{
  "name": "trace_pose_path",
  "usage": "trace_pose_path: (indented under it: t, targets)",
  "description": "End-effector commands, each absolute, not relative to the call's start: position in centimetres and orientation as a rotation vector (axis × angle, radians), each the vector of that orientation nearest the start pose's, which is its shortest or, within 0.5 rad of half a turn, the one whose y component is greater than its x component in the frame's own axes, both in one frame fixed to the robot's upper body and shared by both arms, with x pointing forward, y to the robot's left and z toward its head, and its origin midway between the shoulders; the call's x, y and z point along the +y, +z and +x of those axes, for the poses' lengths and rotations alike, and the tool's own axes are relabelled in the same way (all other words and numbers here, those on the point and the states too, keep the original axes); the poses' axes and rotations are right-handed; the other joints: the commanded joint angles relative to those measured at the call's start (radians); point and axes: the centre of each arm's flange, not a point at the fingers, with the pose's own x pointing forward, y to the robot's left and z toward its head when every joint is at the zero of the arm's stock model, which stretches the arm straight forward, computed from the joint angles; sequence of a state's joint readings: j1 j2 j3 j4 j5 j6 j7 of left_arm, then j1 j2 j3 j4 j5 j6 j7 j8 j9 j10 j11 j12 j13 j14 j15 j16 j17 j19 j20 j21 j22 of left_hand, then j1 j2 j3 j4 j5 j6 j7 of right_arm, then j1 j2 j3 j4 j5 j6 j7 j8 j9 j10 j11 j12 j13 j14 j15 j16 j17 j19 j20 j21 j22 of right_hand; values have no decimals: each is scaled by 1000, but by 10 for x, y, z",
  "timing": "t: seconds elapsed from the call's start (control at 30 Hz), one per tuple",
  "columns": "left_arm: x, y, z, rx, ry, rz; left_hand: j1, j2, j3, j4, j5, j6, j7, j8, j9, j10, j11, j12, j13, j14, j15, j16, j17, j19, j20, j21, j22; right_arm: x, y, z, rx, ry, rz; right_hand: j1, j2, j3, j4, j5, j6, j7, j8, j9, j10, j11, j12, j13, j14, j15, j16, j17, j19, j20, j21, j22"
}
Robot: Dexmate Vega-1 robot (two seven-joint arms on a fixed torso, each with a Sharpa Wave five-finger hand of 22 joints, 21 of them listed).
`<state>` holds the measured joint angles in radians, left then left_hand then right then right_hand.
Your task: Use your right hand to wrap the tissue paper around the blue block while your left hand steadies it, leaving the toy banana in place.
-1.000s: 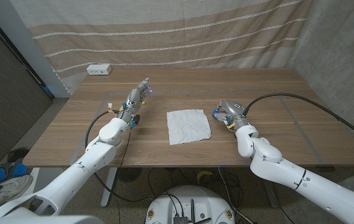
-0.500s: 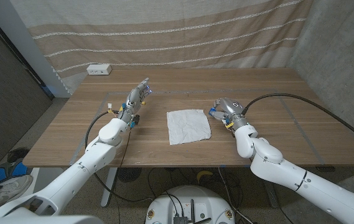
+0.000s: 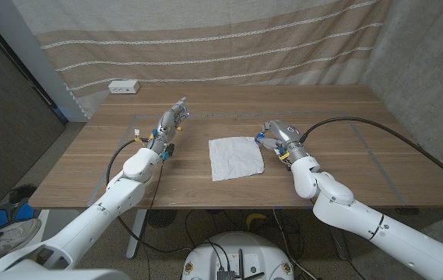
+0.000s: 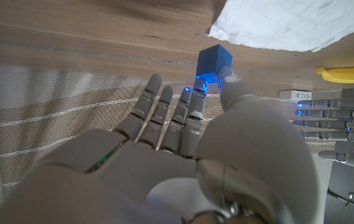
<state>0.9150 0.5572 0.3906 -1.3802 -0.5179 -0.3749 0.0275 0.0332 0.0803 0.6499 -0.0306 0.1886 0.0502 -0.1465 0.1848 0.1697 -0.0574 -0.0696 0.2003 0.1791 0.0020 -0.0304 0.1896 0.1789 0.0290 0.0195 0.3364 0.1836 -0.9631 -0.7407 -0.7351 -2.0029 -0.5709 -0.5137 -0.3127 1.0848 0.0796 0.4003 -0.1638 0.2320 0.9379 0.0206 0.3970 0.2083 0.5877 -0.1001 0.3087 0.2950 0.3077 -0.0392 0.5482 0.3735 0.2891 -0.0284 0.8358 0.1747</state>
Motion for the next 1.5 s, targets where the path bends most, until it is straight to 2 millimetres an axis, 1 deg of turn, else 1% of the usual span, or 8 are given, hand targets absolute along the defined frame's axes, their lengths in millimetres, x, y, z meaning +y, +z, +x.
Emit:
trace_pose_path:
  t: [0.03, 0.5, 0.93, 1.5]
  targets:
    - [283, -43, 626, -659, -201, 101, -8, 29, 4, -5, -3, 7, 0, -3, 4, 6, 1, -1, 3, 7, -20, 4, 6, 7, 5, -1, 6, -145, -58, 538, -700, -102, -1255, 1, 13, 3, 4, 8, 24, -28, 13, 55, 12, -1, 6, 5, 5, -158, -2, 5, 9, -1, 6, 1]
    - [285, -42, 626, -663, -206, 106, -8, 29, 5, -6, -3, 8, 0, -3, 4, 6, 0, -2, 3, 8, -19, 3, 6, 8, 6, -3, 6, -132, -57, 535, -741, -48, -1266, 3, 14, 2, 3, 8, 19, -26, 14, 55, 14, -1, 6, 6, 5, -161, -4, 8, 10, -4, 6, 1]
    - [286, -44, 627, -664, -210, 100, -9, 29, 5, -6, -3, 8, 1, -3, 4, 6, 0, -2, 3, 8, -19, 3, 6, 8, 6, -4, 6, -116, -56, 536, -792, 5, -1273, 1, 14, 0, 3, 9, 15, -23, 14, 54, 14, -2, 5, 7, 7, -160, -7, 10, 9, -4, 6, 1]
    - [288, -46, 627, -664, -210, 89, -9, 29, 6, -7, -3, 7, 0, -4, 4, 6, 1, -2, 3, 8, -19, 2, 6, 8, 6, -6, 6, -100, -59, 539, -801, 60, -1292, 2, 14, -1, 2, 9, 13, -23, 16, 54, 17, -3, 5, 9, 7, -161, -9, 13, 10, -5, 6, 1]
